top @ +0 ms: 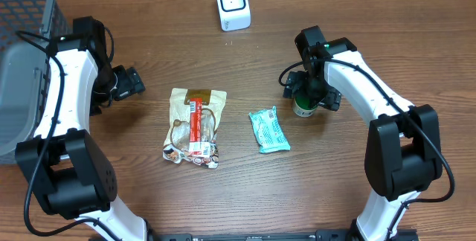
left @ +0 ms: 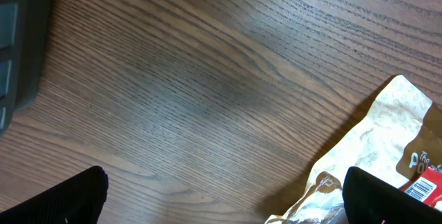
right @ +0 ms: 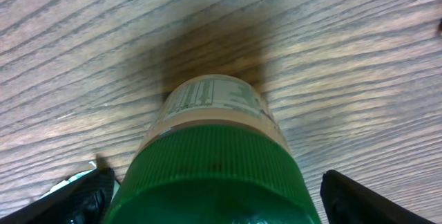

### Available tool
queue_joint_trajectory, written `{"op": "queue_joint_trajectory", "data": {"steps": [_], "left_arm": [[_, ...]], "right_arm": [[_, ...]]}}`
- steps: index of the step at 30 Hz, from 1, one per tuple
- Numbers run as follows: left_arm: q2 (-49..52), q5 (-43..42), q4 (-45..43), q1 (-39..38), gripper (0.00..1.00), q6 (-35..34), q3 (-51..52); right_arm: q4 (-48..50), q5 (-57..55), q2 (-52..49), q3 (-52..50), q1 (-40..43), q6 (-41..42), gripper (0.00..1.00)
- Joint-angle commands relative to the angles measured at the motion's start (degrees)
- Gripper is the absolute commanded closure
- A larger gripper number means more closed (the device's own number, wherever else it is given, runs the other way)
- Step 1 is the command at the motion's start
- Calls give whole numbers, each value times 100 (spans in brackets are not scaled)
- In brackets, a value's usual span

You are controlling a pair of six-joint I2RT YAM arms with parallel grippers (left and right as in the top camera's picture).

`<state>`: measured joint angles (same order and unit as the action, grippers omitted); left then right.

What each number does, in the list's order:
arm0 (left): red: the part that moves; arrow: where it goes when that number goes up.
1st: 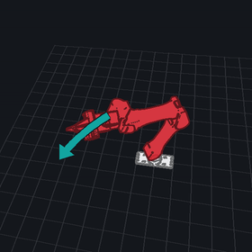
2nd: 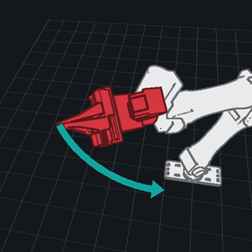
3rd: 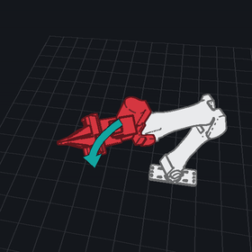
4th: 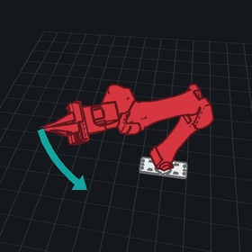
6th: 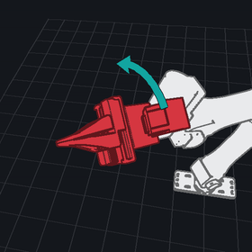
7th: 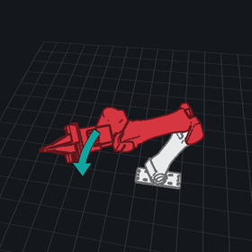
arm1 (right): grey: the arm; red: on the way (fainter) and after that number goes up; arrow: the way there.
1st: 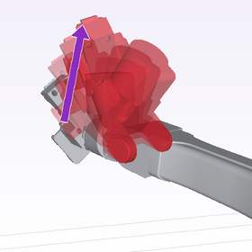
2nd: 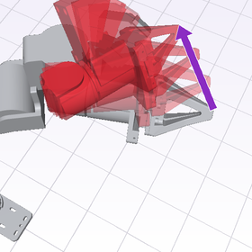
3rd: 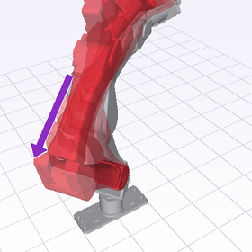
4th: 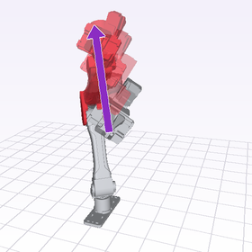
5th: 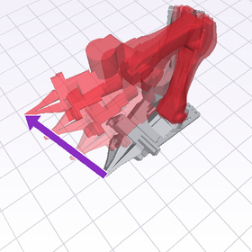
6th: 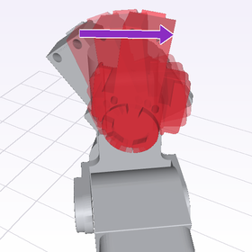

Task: Scan the item barcode
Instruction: 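Lift the green-capped bottle with the right gripper, then tilt the bottle sideways with the right gripper toward the scanner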

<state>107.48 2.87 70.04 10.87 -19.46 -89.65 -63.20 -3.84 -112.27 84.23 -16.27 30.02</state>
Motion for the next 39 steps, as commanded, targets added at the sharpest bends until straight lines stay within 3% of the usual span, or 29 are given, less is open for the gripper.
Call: {"op": "queue_joint_trajectory", "data": {"steps": [1,9,13,22,29,32,39], "left_arm": [[-109,50,-7,-17,0,20,-83],[-109,50,-7,-17,0,20,-83],[-109,50,-7,-17,0,20,-83],[-109,50,-4,-17,0,20,-83],[-109,50,-7,-17,0,20,-83],[-109,50,-4,-17,0,20,-83],[-109,50,-4,-17,0,20,-83]], "right_arm": [[26,-223,-262,116,-13,15,10],[96,-234,-575,111,-13,17,17],[116,-188,-575,114,-13,20,26],[7,-37,-555,251,-11,15,19],[-79,-37,-479,372,-11,15,20],[-105,-35,-479,372,-11,15,23],[-103,33,-481,350,-11,17,44]]}}
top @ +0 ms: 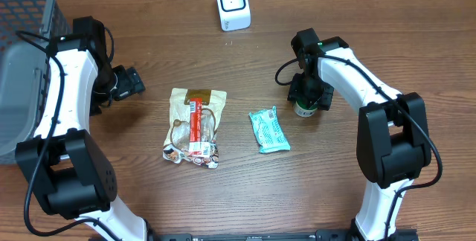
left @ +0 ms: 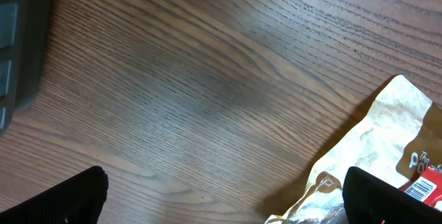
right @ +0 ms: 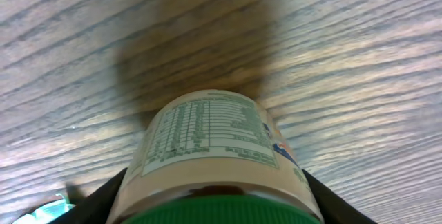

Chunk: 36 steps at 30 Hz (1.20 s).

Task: Scan the item barcode
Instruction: 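Tilt the bottle sideways with the right gripper toward the scanner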

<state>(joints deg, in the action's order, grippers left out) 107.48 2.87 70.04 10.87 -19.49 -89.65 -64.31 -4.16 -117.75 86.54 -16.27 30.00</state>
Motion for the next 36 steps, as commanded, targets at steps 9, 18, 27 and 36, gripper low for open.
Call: {"op": "queue_joint_trajectory", "data": {"steps": [9,18,27,36], "left_arm": [[-109,50,-4,-17,0,22,-83],[-109,50,-7,-17,0,22,-83],[-109,50,-7,-17,0,22,-83],[-109,50,-7,-17,0,22,-83]], "right_arm": [[-74,1565,553,199,216,22,58],[-177,4656,1036,197,505,24,72],[-566,6218,1036,197,505,925,72],[-673,6728,1036,197,511,925,72]]}}
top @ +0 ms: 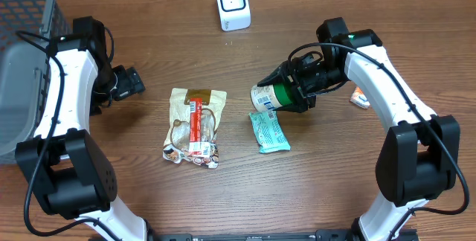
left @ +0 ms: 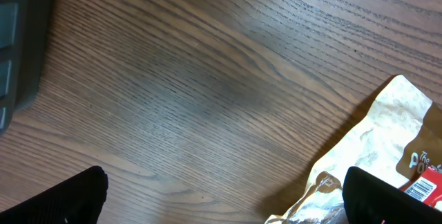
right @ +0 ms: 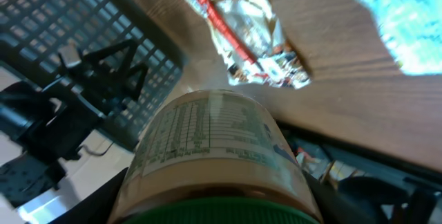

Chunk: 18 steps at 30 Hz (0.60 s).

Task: Scan the item barcode
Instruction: 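Tilt the bottle sideways with the right gripper toward the scanner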

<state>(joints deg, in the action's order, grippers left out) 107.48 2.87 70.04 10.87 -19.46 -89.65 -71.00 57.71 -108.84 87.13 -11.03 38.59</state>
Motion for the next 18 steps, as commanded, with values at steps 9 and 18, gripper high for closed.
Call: {"op": "queue_joint_trajectory", "data": {"steps": [9,18], "left_arm": [[-109,50,-7,-17,0,20,-83],[-109,50,-7,-17,0,20,-83]], "right_arm": [[-7,1202,144,138,-15,66,73],[-7,1316,144,138,-15,68,81]]}}
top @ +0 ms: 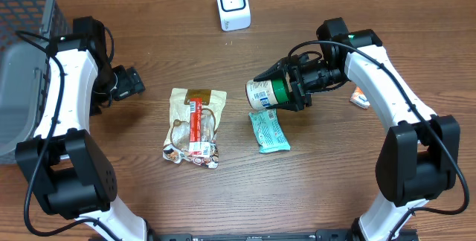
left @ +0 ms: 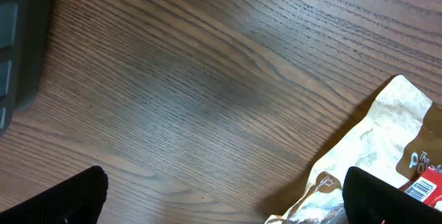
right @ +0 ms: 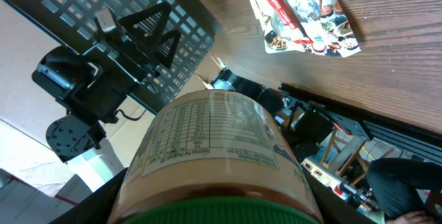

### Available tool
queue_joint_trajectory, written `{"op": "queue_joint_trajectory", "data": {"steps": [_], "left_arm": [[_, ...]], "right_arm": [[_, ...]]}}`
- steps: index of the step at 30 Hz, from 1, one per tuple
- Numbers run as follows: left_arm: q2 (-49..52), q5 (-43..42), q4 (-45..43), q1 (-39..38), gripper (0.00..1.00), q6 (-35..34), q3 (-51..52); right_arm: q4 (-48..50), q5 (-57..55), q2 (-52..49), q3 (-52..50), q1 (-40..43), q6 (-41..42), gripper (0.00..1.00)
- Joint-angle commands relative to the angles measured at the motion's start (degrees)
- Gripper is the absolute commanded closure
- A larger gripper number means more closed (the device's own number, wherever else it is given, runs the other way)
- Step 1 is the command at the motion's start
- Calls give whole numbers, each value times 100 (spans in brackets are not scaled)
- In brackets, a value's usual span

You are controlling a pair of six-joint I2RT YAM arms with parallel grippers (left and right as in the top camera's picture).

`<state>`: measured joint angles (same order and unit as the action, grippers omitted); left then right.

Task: Scan the item barcode
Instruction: 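Tilt the bottle sideways with the right gripper toward the scanner, then carry the green-capped bottle up to the scanner with the right gripper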

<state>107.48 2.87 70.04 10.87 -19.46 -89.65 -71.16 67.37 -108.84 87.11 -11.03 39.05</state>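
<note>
My right gripper point(top: 291, 91) is shut on the green-capped jar point(top: 266, 93), holding it on its side above the table, base pointing left. The right wrist view fills with the jar point(right: 210, 155) and its printed label; black fingers flank it. The white scanner point(top: 232, 4) stands at the table's far edge, well beyond the jar. My left gripper point(top: 132, 82) hovers open over bare wood at the left, its fingertips point(left: 76, 196) black at the frame's lower corners.
A tan snack bag point(top: 193, 125) with a red bar on it lies at centre left; its corner point(left: 387, 141) shows by the left gripper. A teal packet point(top: 268, 130) lies under the jar. A small orange-white item point(top: 359, 97) lies right. A grey basket point(top: 26, 55) stands far left.
The right gripper has shifted the jar slightly left and tipped it further, so the wrist camera now looks more level across the table. The left arm has not moved.
The jar stood upright on the table with my right gripper open over its cap. Then the gripper was down around it. Later the jar was held on its side above the teal packet, and now sits a little further left.
</note>
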Motion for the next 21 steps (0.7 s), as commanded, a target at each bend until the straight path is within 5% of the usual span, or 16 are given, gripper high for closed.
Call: {"op": "queue_joint_trajectory", "data": {"steps": [1,6,9,15,21], "left_arm": [[-109,50,-7,-17,0,20,-83],[-109,50,-7,-17,0,20,-83],[-109,50,-7,-17,0,20,-83],[-109,50,-4,-17,0,20,-83],[-109,50,-7,-17,0,20,-83]], "right_arm": [[9,356,144,140,-15,24,81],[9,584,144,140,-15,22,80],[57,579,144,140,-15,17,63],[192,415,144,140,-15,20,83],[374,-2166,144,140,-15,17,82]]}}
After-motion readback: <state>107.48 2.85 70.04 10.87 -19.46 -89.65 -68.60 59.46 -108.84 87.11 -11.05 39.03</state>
